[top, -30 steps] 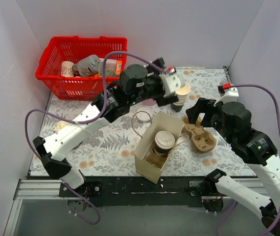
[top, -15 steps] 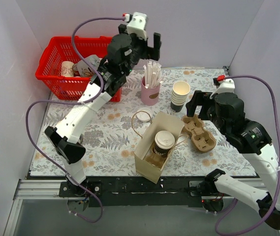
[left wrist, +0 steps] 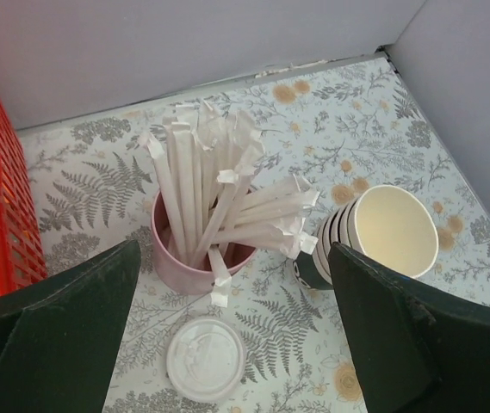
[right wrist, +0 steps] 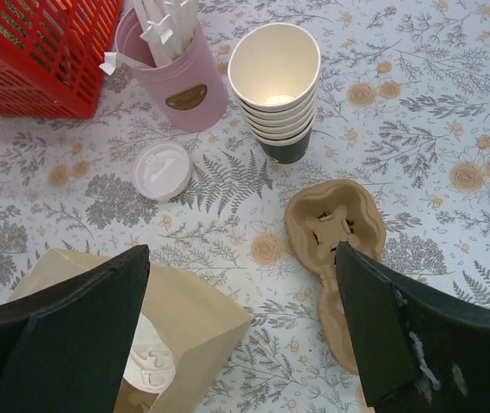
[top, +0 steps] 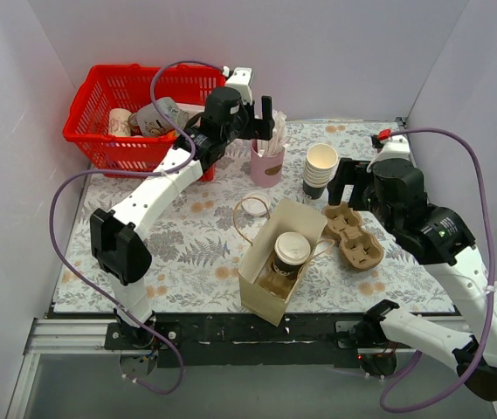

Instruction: Pack the takeout coffee

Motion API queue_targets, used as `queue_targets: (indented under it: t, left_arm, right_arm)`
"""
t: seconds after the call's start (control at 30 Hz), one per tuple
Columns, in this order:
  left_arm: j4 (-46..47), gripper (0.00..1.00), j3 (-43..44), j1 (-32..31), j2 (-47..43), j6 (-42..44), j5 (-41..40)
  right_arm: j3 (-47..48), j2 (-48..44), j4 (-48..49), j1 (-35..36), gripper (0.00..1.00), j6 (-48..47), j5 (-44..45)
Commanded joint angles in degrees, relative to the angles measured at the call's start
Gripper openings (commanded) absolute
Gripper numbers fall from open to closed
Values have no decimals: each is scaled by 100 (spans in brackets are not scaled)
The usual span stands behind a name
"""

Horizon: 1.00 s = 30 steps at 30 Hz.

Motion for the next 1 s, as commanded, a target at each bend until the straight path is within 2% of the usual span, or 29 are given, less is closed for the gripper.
queue_targets:
  t: [0.0, 0.1, 0.2, 0.3, 0.4, 0.47, 0.6, 0.73, 0.9, 0.97]
  left_arm:
    - [122, 89, -284, 42, -21, -331, 318]
    - [148, 85, -434, 42, -30, -305, 607]
    - [-1, 77, -426, 51, 84, -340, 609]
    - [-185, 74, -391, 60, 286, -393, 652]
    - [-361, 70, -259, 51, 506, -472, 504]
    - [-431, 64, -23, 51, 733, -594, 241]
    - [-730, 60, 374, 51, 1051, -613, 169]
    - [-748, 56, 287, 51, 1078, -542, 213]
    - [-739, 42, 286, 51, 1104, -533, 345]
    - [-739, 40, 286, 51, 1104, -525, 380]
  right_arm:
    - [57, -94, -18, -19, 96, 149, 116]
    - [92, -67, -159, -19, 96, 228, 63]
    - [92, -76, -291, -19, 96, 281, 72]
    - [101, -120, -335, -19, 96, 325, 124]
    - [153, -111, -326, -19, 96, 299, 151]
    - [153, -94, -309, -19, 96, 290, 151]
    - [215, -32, -352, -19, 96, 307, 98]
    - [294, -23, -440, -19, 95, 378, 177]
    - [259, -32, -388, -28, 95, 448, 177]
    - [276, -6, -379, -28, 96, 448, 151]
